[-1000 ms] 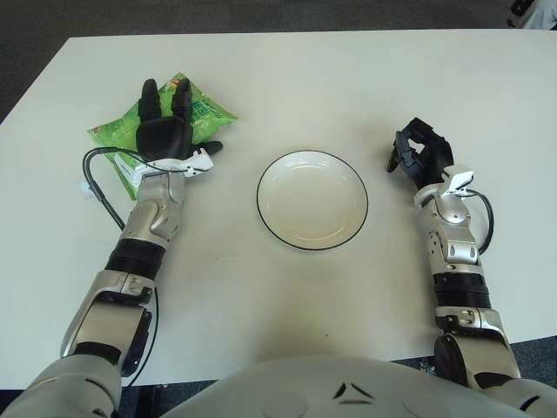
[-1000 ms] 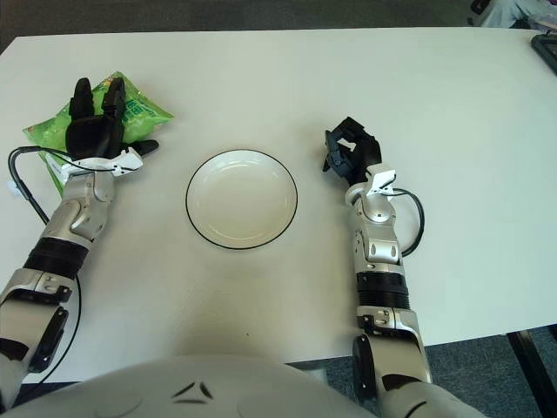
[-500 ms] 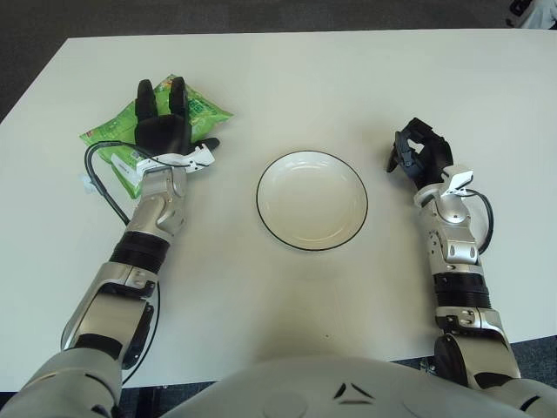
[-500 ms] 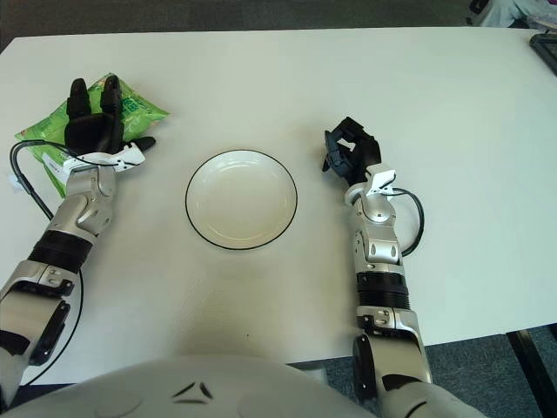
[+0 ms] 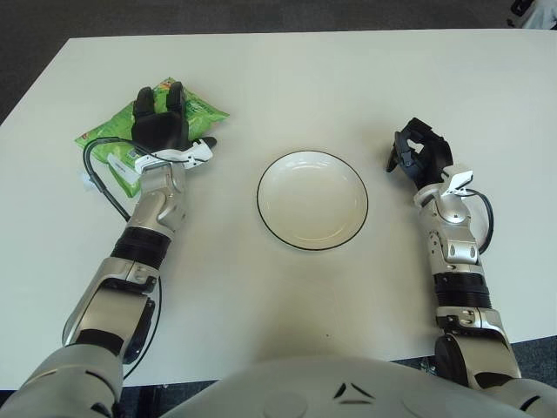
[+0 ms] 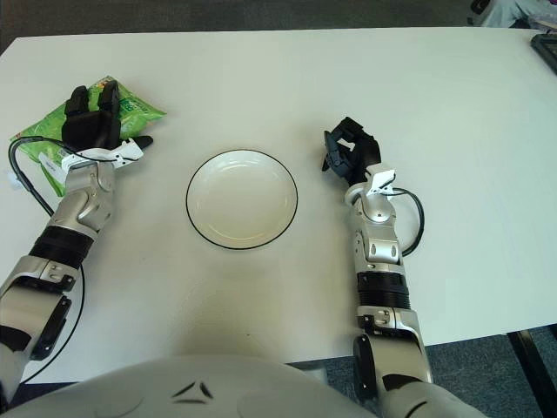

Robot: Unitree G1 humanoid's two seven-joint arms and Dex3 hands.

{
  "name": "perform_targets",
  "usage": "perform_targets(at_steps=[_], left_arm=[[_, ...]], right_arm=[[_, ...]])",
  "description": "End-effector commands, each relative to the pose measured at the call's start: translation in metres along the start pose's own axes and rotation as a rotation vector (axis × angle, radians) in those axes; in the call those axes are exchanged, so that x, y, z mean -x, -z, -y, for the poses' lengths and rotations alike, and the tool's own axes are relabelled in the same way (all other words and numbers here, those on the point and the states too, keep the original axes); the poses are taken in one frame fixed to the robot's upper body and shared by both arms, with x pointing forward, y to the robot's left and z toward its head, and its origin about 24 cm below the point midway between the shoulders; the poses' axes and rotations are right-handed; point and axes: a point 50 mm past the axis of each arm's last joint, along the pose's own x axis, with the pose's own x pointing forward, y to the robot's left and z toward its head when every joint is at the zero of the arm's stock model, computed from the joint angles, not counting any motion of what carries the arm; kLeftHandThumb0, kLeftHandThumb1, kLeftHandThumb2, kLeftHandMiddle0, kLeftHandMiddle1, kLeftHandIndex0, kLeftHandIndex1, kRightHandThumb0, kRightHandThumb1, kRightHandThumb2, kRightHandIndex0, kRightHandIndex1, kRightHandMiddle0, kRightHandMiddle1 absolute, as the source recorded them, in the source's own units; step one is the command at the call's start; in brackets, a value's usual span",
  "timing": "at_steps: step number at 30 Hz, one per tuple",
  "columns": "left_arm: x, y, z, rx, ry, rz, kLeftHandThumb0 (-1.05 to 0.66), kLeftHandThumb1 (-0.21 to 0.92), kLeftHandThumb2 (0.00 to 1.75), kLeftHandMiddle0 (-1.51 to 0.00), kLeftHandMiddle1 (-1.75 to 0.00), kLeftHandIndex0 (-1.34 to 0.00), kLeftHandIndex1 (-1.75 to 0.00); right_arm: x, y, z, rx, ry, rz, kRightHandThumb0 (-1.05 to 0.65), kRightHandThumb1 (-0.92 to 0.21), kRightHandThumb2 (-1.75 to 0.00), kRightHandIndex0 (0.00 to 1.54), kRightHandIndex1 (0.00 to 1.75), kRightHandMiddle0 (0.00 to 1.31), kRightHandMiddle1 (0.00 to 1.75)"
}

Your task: Put the snack into the plate.

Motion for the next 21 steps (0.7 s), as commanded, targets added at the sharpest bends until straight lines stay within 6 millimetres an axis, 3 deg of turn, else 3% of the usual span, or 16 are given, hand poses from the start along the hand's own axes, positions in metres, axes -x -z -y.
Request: perform_targets(at_steps=[1,4,6,7,8,11,14,18,21], left_arm=[[0.007,0.012,0.019,0.002,0.119,-0.050,-0.46,0.90,0.04,-0.21,-1.02,-0.30,-0.71],[0.005,0.016,0.024,0.005,0.098,-0.035,-0.29,0.88,0.02,-0.17,-1.33,-0.26,-1.03],[0.005,0.019,0.026,0.017,0.069,-0.006,-0.12,0.84,0.34,-0.23,-1.57,-0.32,-1.25],[0.005,0.020,0.027,0.027,0.055,0.015,-0.10,0.83,0.40,-0.24,-1.60,-0.34,-1.28],[0.005,0.021,0.027,0.035,0.045,0.029,-0.06,0.75,0.57,-0.28,-1.66,-0.38,-1.35],[0.006,0.024,0.027,0.076,0.027,0.079,-0.02,0.62,0.83,-0.34,-1.72,-0.44,-1.45],[0.006,0.025,0.027,0.127,0.021,0.112,0.00,0.47,1.09,-0.44,-1.74,-0.40,-1.65],[0.007,0.028,0.027,0.221,-0.008,0.171,0.00,0.32,1.30,-0.56,-1.74,-0.46,-1.69],[0.008,0.028,0.025,0.235,-0.052,0.220,0.00,0.26,1.36,-0.61,-1.75,-0.51,-1.67]], right_arm=[[0.040,0.069,0.001,-0.031,0.010,-0.307,-0.42,-0.92,-0.46,0.96,1.75,0.66,1.75],[0.040,0.069,0.001,-0.031,0.006,-0.308,-0.41,-0.92,-0.46,0.96,1.75,0.67,1.75],[0.040,0.069,0.001,-0.032,0.004,-0.308,-0.41,-0.92,-0.46,0.96,1.75,0.67,1.75],[0.040,0.069,0.000,-0.032,0.003,-0.308,-0.41,-0.92,-0.46,0.96,1.75,0.67,1.75],[0.039,0.069,0.000,-0.032,0.002,-0.308,-0.41,-0.92,-0.47,0.96,1.75,0.67,1.75],[0.040,0.068,0.000,-0.032,0.000,-0.307,-0.41,-0.92,-0.47,0.96,1.75,0.67,1.75],[0.040,0.068,0.000,-0.032,-0.002,-0.307,-0.41,-0.92,-0.47,0.96,1.75,0.67,1.75],[0.040,0.068,-0.001,-0.032,-0.005,-0.306,-0.41,-0.92,-0.47,0.96,1.75,0.68,1.75],[0.040,0.068,-0.001,-0.030,-0.011,-0.304,-0.41,-0.92,-0.47,0.96,1.75,0.68,1.75]])
